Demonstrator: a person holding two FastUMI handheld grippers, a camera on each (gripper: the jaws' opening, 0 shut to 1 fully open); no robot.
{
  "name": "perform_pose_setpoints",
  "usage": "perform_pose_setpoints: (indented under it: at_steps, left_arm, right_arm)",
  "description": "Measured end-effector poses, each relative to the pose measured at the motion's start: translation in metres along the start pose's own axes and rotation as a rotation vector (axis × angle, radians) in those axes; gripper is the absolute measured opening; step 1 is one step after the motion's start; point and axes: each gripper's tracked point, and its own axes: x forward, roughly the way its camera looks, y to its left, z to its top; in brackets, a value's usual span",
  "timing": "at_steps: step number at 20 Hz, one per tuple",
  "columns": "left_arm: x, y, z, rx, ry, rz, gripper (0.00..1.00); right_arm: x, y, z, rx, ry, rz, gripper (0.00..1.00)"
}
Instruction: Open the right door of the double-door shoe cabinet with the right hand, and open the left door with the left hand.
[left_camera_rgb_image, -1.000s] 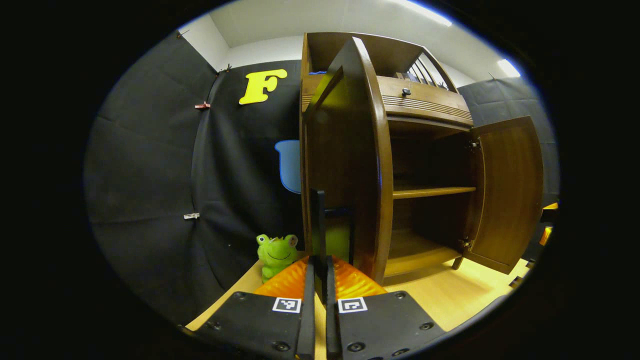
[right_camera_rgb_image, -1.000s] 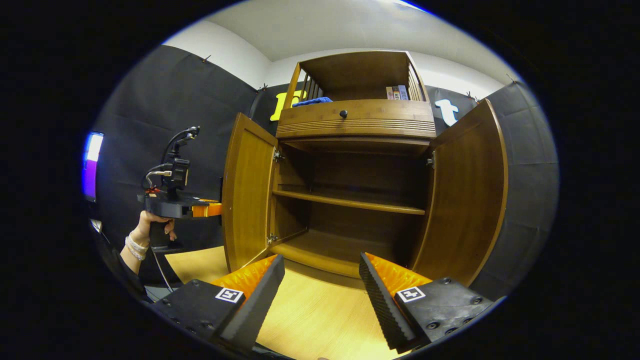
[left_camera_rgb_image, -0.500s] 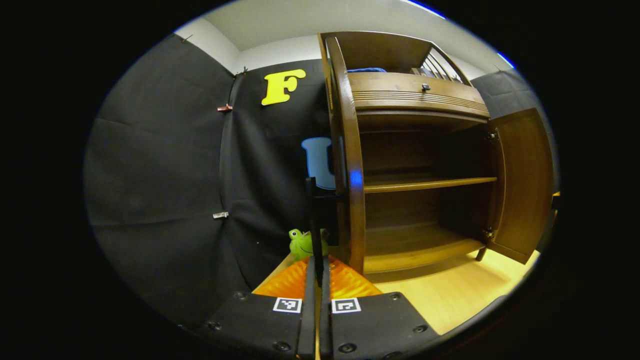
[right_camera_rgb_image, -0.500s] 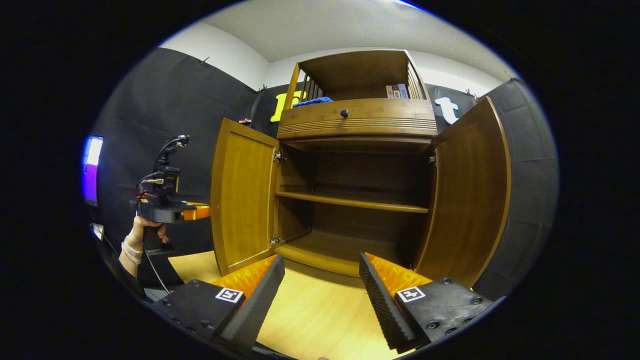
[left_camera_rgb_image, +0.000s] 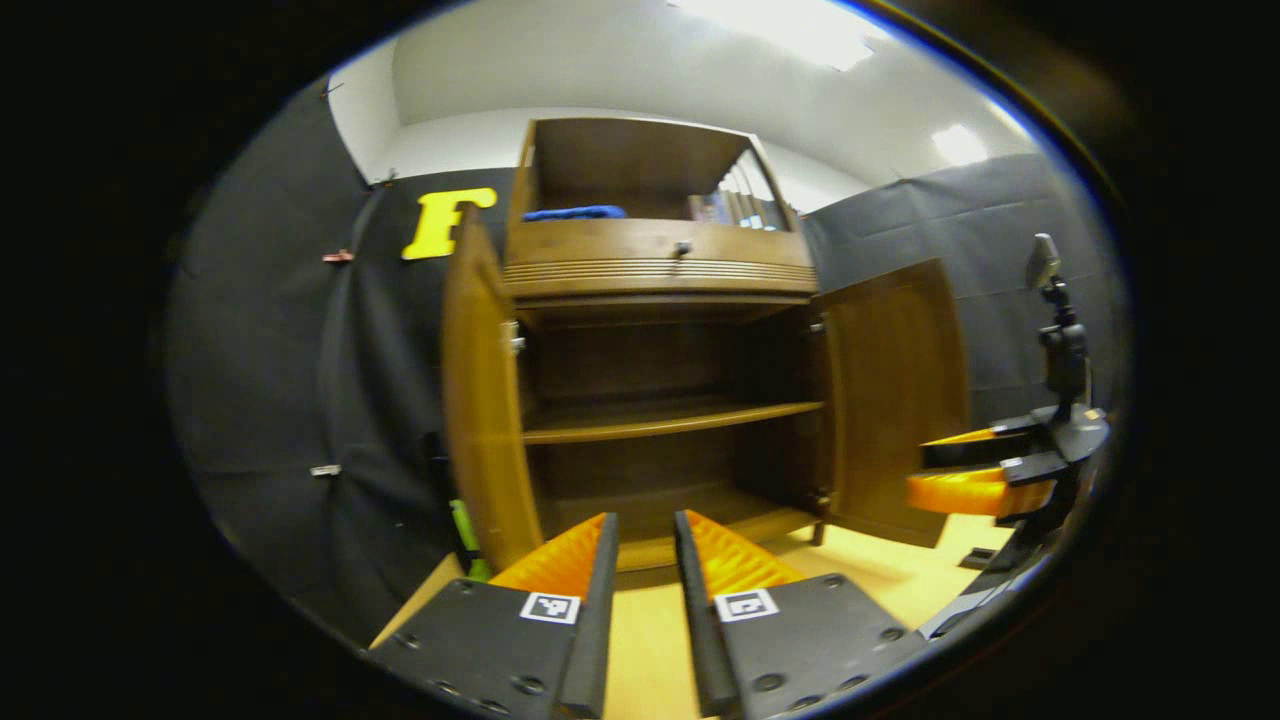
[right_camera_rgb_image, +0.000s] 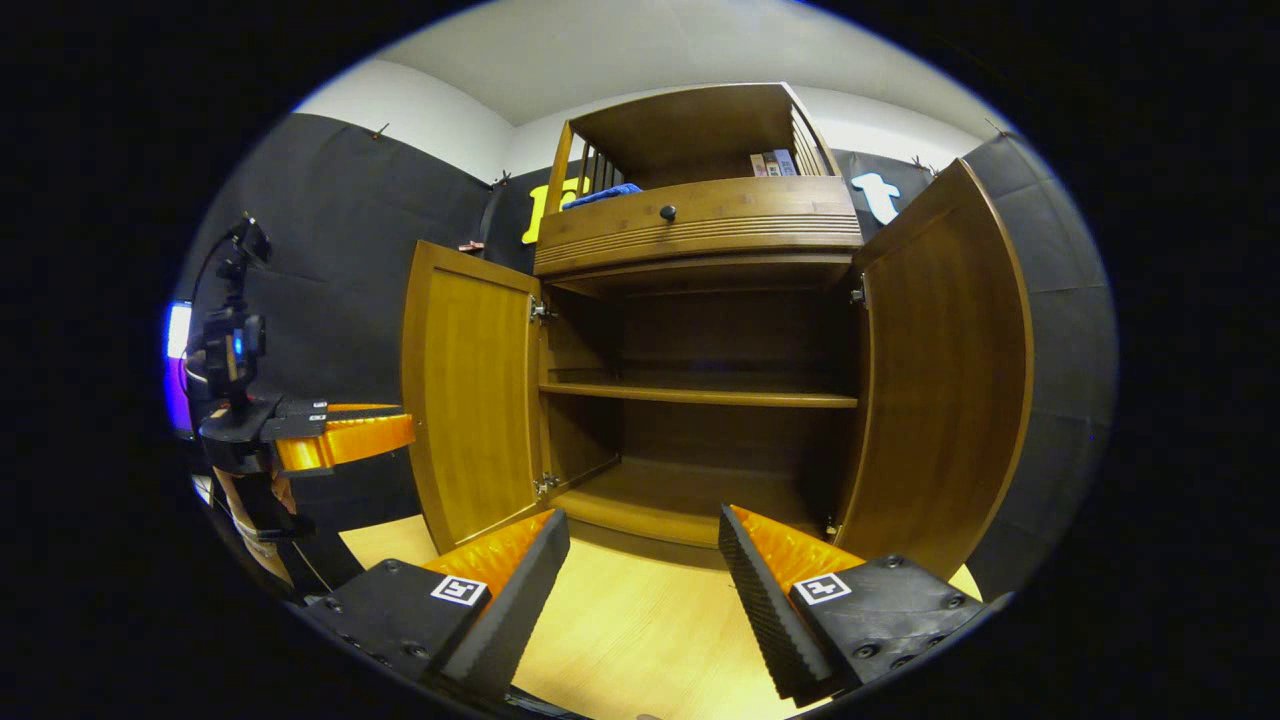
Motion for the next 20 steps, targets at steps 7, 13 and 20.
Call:
perform_pose_setpoints:
  at_steps: [7,13,20]
  left_arm:
    - [0.034,0.007,0.014,-0.006,-0.048,0.086,1.00]
    - [0.041,-0.003,0.013,-0.017,-0.028,0.061,1.00]
    - [0.037,-0.016,0.013,-0.009,-0.013,0.030,0.96]
  right_arm:
    - [-0.005,-0.030,0.016,-0.044,-0.018,-0.096,0.95]
    - [-0.009,-0.033,0.040,-0.049,-0.074,-0.129,0.96]
    - [-0.010,-0.027,0.051,-0.045,-0.112,-0.098,0.99]
